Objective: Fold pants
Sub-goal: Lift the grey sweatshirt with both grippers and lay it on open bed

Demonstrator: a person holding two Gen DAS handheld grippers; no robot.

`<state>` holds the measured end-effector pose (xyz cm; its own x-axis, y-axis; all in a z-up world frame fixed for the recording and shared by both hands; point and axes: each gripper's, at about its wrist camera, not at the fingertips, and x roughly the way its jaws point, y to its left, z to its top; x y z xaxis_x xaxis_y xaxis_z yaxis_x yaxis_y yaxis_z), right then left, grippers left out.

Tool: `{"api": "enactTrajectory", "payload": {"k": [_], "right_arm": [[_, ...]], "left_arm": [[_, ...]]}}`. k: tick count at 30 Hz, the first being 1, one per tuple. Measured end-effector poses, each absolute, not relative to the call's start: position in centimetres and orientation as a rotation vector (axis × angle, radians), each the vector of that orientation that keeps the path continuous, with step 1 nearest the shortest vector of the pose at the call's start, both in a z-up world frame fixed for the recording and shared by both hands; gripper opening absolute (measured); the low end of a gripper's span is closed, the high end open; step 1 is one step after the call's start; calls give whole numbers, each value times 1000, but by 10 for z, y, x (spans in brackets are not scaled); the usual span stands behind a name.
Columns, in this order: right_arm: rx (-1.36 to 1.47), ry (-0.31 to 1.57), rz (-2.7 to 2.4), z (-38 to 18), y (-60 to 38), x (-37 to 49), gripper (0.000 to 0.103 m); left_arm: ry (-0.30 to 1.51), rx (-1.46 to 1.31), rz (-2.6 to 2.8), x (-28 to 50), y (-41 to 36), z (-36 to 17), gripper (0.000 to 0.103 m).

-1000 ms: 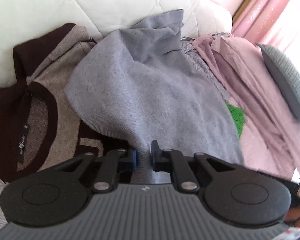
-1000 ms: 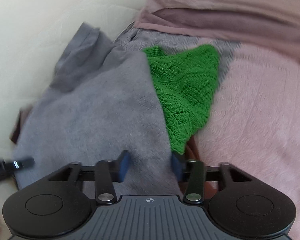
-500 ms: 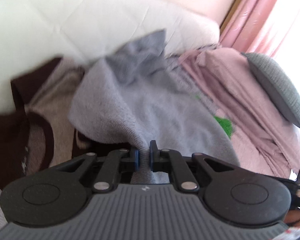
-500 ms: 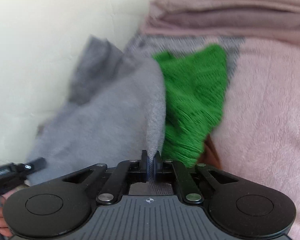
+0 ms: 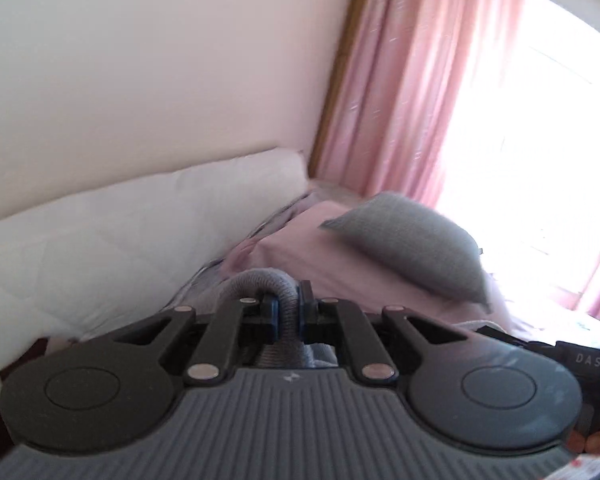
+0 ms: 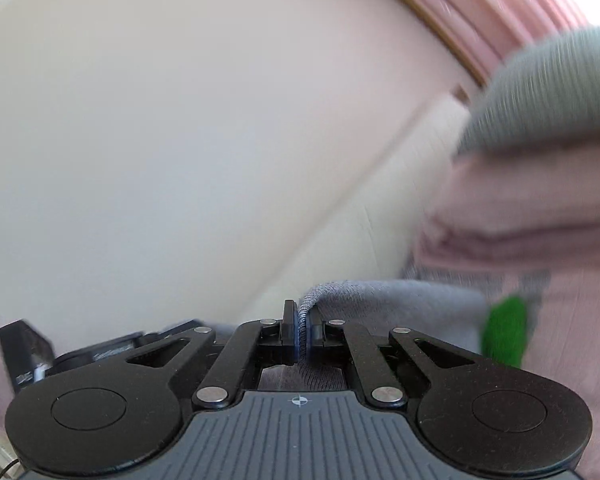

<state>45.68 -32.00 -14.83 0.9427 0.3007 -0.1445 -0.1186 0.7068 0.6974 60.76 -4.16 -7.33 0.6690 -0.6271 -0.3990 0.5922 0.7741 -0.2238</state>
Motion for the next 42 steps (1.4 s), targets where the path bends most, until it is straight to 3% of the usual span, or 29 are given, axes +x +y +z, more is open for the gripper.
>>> {"api": "enactTrajectory", "payload": {"k": [8,15,17,19,20,21,22,26,32,42], "right_arm": [[696,183,41,-79,-357,322,0],[699,48,-123,-27,-401,147,0],[699,88,-226,-15,-417,85,0],[666,218,-420,-11,-431,35,9],[629,314,-546,-15,-438,16,27],[589,420,-680,-20,-444,-6,51],[559,512,-812,-28,-451,-32,56],[662,603,-990,-69,-473,-131,56],[767,801,-1030,-119,-469,-241,56],[653,979,-858,-156,-387,-219,56]], "left_arm": [[430,-23,-874,518,-119,-16,6],[378,9,-1169,379,-235,46,6],[395,17,-1323,318,-277,61,6],[440,104,-1465,249,-325,63,8],[490,162,-1527,217,-348,57,13],[554,214,-1582,183,-368,46,25],[610,279,-1643,156,-381,30,31],[771,440,-1700,76,-391,-51,34],[1043,656,-1353,129,-357,-183,33],[1125,756,-1181,151,-296,-192,36]]}}
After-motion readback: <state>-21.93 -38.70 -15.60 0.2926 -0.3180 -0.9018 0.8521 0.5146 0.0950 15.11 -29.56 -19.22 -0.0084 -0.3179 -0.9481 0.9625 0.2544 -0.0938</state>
